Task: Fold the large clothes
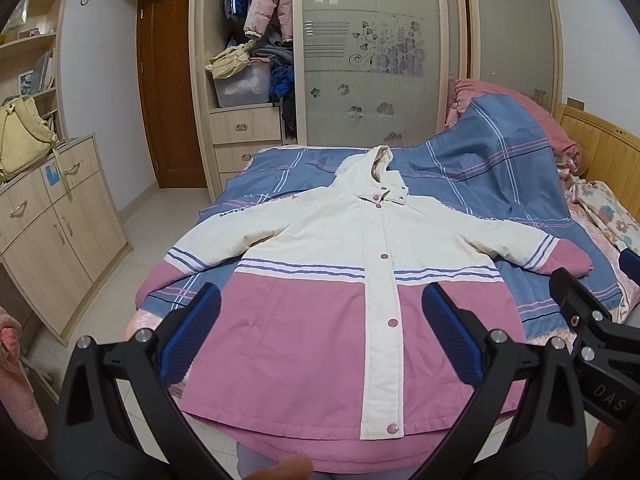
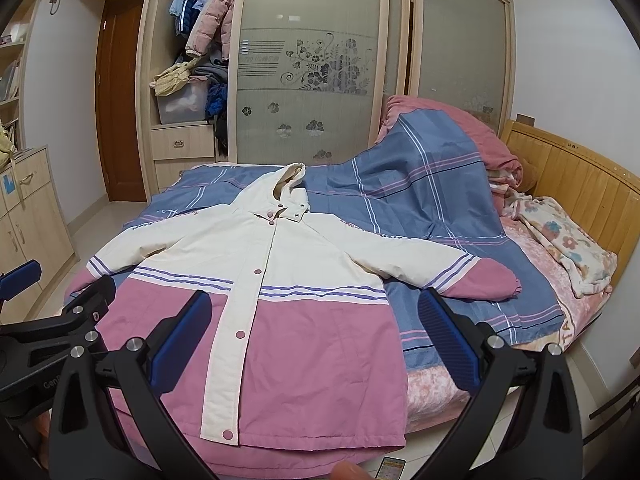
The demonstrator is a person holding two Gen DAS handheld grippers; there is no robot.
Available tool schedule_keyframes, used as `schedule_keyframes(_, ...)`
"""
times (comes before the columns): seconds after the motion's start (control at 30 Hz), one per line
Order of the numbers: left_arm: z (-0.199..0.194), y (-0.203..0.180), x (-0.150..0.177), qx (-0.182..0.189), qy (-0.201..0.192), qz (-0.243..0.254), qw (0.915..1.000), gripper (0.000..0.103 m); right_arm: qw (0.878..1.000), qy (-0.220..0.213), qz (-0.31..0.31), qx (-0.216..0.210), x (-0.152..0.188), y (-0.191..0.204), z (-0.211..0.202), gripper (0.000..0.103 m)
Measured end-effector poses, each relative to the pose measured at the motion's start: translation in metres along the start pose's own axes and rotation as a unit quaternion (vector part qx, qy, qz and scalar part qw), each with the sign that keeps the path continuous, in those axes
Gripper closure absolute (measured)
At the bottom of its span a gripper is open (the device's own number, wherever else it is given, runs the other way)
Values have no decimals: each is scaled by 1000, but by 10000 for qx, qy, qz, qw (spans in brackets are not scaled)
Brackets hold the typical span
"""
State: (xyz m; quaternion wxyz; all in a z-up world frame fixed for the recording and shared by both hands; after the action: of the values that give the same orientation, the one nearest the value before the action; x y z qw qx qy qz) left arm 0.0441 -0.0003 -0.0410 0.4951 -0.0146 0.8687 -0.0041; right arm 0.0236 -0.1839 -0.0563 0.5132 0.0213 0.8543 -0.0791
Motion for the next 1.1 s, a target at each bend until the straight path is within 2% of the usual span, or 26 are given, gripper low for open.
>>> schedule_keyframes(1.1,2,-2,12,-17,74,18,10000,2,10000,45,11,-5,1,0,1,1)
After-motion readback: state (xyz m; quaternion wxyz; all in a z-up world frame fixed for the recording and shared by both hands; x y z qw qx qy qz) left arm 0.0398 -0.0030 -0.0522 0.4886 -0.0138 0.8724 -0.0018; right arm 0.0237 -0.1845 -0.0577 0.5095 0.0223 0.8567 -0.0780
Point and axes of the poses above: each gripper's, at about its wrist camera, not at the fingertips, and z roughly the way its jaws point, y to its left, x to its underside, the point moved 5 cm from there along z, roughly the way its jaws point, and after that the axes turned 3 degrees about -z, right-handed, at the moved point
